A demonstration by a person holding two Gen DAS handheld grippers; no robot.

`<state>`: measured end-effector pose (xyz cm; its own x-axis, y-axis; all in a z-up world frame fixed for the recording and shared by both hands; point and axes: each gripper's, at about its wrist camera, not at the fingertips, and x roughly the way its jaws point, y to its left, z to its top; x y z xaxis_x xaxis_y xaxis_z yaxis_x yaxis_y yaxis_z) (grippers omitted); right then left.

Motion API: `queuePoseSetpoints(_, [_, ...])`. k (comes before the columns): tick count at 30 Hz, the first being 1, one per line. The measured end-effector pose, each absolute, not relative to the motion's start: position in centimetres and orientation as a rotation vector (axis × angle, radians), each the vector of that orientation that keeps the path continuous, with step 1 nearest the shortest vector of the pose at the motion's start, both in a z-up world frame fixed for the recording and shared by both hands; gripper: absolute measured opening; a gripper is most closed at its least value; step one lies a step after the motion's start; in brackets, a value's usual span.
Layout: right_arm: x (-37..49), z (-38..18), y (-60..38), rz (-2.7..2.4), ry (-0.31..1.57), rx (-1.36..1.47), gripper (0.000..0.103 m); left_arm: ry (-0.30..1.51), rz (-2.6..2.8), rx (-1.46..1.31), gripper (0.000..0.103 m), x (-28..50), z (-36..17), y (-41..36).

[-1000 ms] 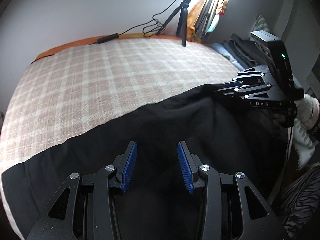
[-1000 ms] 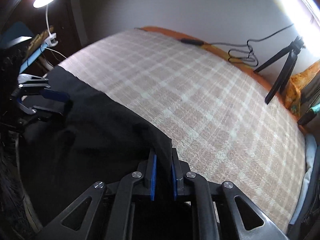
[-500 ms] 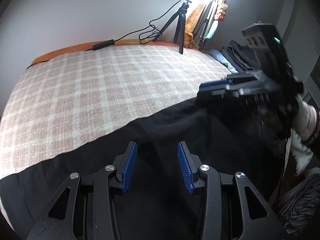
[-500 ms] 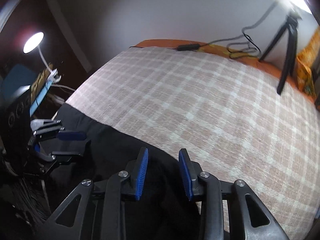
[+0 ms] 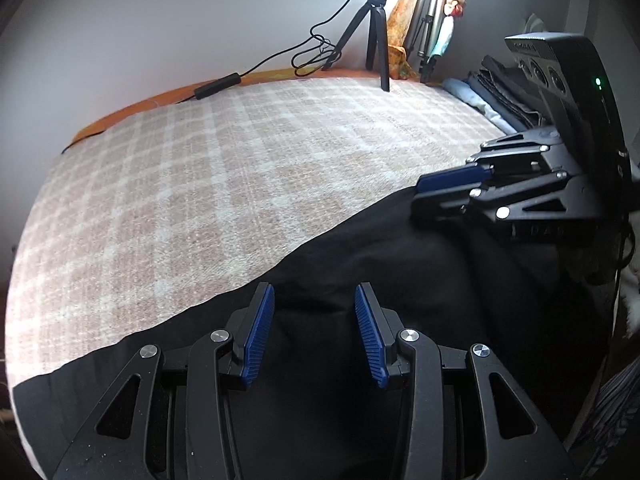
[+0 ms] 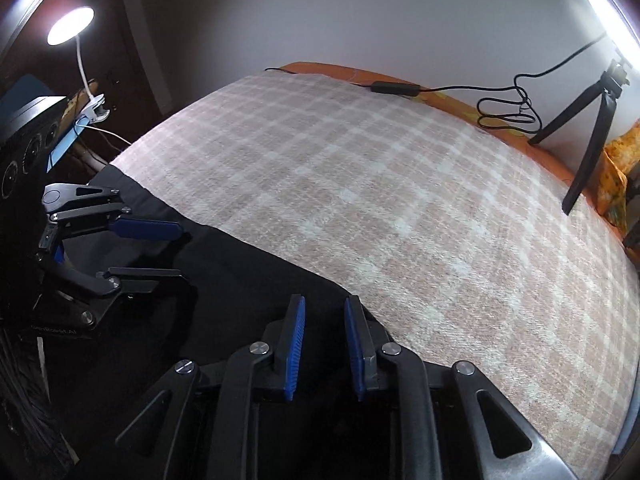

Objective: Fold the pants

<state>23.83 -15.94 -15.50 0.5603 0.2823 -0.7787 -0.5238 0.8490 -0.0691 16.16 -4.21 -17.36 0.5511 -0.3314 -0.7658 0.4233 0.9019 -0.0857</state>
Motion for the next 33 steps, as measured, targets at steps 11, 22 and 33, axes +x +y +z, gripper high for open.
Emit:
queuePoseSetpoints(11, [18.7,-12.4,-15.2,0.523,0.799,-0.192,0.028,0.876,-0.432,0.001,0.041,14.3,-15.4,-0.2])
queuePoseSetpoints(22, [11.0,-16.2,-7.7,0.685,0.875,-0.226,0.028,0.896,-0.463,-0.167,0.041,9.6,-14.7,3.6])
queuePoseSetpoints(33, [10.5,-18.2,-6.7,0.623,0.928,-0.215,0.029,0.949,-0.361,-0.214,0.041,6.3,-17.8,6.9])
